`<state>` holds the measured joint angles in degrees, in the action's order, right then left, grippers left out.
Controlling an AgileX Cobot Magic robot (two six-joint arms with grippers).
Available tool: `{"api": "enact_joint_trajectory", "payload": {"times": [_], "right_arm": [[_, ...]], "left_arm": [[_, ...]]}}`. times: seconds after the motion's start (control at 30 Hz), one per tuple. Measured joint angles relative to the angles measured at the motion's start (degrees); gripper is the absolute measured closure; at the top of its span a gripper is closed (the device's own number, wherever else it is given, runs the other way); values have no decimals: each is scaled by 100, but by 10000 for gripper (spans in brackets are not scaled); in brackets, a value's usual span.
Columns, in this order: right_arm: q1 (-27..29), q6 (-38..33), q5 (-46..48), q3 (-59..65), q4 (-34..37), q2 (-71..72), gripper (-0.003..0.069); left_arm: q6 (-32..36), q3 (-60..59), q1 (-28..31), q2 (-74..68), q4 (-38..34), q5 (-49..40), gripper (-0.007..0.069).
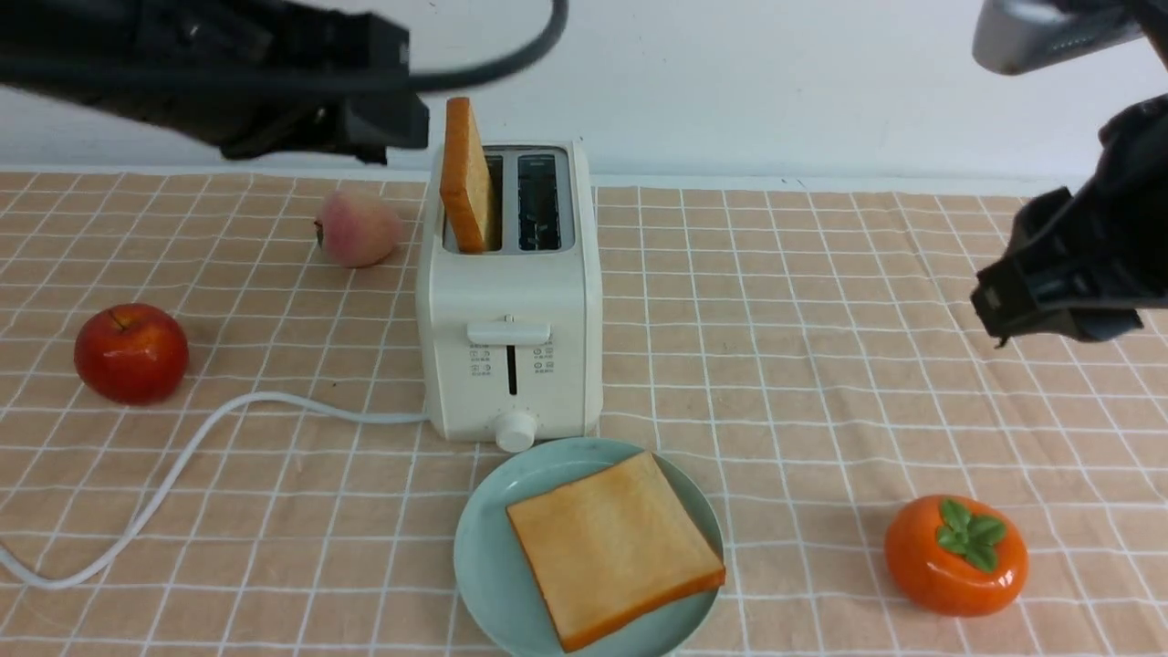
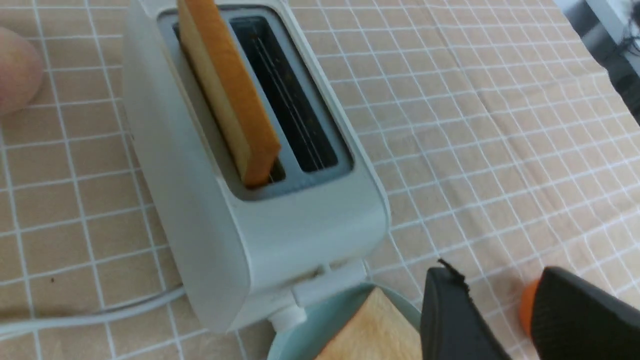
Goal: Take toasted bread from bread machine on light coffee tablecloth place on plate.
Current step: 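Reach for a toast slice standing in the toaster with the left gripper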
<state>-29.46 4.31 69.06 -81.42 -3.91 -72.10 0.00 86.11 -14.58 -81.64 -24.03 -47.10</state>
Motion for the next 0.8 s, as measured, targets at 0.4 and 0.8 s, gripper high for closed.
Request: {"api": "enact_joint_trajectory", "payload": {"times": [0.4, 0.8], "right_arm": [[0, 416, 268, 0, -190, 72, 393], [0, 421, 280, 0, -235, 419, 395]], "left_arm": [[-2012, 2652, 0, -2525, 1271, -976, 205], [-1713, 2874, 0, -3538, 1284, -907, 217]]}}
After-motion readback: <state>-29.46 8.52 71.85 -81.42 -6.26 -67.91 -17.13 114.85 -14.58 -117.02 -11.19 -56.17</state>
